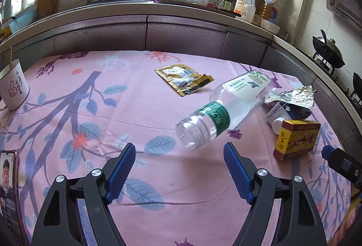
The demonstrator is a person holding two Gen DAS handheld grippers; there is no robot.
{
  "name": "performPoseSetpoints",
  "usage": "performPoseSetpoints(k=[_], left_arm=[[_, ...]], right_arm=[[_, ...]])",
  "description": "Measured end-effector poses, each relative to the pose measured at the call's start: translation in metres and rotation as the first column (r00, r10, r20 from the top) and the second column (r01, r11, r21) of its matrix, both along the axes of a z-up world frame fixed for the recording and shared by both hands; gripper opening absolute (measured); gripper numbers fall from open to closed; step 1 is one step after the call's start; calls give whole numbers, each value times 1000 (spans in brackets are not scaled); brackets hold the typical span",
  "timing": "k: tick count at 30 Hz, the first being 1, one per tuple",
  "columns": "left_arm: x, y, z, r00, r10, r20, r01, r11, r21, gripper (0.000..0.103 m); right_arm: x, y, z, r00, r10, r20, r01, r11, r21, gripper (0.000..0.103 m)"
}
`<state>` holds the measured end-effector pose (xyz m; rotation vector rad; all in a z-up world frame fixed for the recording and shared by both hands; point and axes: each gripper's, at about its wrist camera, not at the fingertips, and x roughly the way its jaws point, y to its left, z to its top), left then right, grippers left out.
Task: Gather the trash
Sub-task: 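Grasp the clear water bottle by its green label with left tool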
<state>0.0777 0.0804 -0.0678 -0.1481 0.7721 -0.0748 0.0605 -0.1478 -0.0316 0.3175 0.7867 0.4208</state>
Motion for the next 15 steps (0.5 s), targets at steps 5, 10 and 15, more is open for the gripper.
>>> performPoseSetpoints(k=[5,10,15], left_arm=[[-2,12,-7,1000,15,-15,-15,1000,-11,80],[2,17,-5,1000,6,-7,-6,1000,-22,83],[15,-2,10,996,-84,34,83,996,24,88]], right_arm=[[3,5,-7,1000,7,-25,-7,1000,-1,63],[3,5,-15,999,-2,-51,2,1000,-3,62],[0,-6,-18,998,-25,-59,25,1000,-2,62]])
